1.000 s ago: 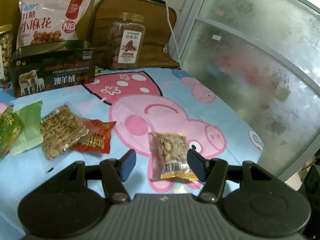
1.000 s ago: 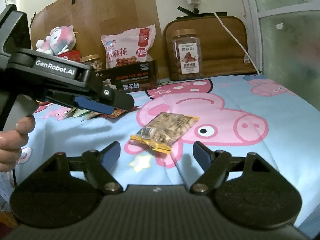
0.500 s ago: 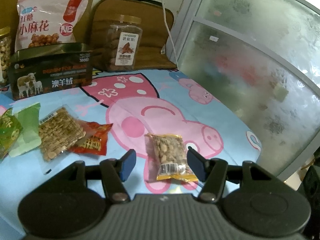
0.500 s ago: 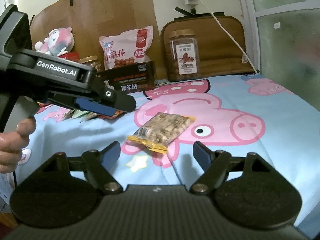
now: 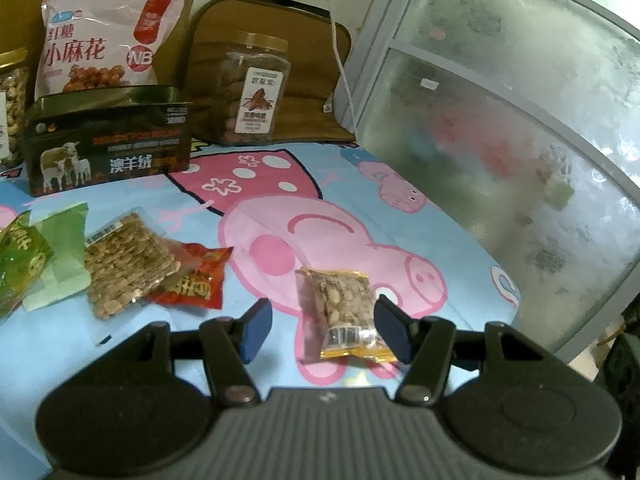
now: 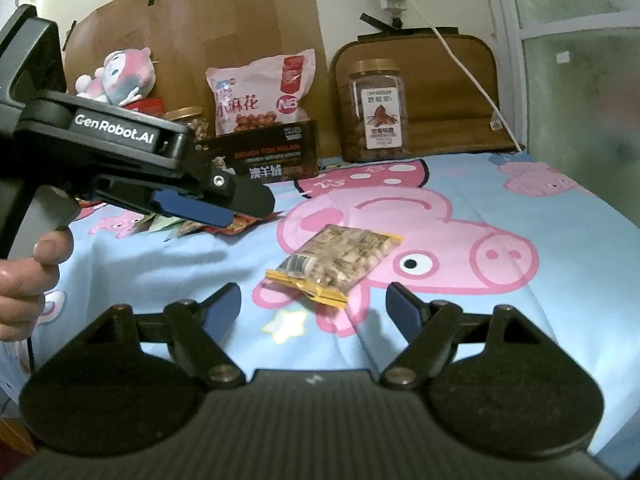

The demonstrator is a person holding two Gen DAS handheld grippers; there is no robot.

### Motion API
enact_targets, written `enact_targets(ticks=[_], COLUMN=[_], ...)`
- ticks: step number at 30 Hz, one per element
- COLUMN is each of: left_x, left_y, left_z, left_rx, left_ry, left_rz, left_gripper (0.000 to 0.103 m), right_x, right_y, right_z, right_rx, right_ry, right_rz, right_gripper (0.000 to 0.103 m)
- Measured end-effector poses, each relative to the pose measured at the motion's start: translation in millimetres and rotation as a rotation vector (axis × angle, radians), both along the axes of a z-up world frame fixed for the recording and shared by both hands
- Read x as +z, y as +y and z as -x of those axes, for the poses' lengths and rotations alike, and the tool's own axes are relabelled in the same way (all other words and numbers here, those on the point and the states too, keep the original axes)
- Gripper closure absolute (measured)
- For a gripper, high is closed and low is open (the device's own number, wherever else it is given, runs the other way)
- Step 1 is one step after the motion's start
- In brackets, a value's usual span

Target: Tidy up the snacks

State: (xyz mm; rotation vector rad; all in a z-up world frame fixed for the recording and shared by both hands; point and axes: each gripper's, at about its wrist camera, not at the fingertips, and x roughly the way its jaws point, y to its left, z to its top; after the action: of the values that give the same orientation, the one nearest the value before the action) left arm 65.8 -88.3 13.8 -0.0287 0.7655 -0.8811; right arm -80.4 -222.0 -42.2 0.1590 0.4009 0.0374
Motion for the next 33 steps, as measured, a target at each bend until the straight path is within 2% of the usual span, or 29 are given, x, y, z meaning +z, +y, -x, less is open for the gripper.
enact_targets(ticks=[10, 15, 19, 23, 28, 33], left_x=[5, 5, 1, -5, -7, -15], left_y=[2, 17, 25, 17, -4, -23], left_z=[1, 0, -2, -7, -6, -16], left_rx=[0.007, 0.043, 0.056, 0.036, -0.027, -0.06], left_ry=[-0.004, 0.019, 0.017, 0.055, 0.03, 0.075], left_rz=[0.011, 0.027, 0.01, 0.008, -0.024, -0.033], left_gripper=[0.045, 0.045, 0.046, 0.047, 0.046, 0.045], right_x=[4, 6, 5, 3, -1, -4], right_y=[1, -1, -4, -5, -4, -6], right_z=[1, 5, 7, 2, -1, -7], right_rx=[0.005, -0.008, -0.003, 0.003, 0.007, -0.003], right_ry=[-0.009, -0.017, -0.03, -0.013, 0.006, 0.018], right_rz=[0.006, 0.003, -0.011, -0.013, -0.011, -0.009], right_gripper=[0.022, 0.022, 0.022, 0.022, 0.022, 0.022])
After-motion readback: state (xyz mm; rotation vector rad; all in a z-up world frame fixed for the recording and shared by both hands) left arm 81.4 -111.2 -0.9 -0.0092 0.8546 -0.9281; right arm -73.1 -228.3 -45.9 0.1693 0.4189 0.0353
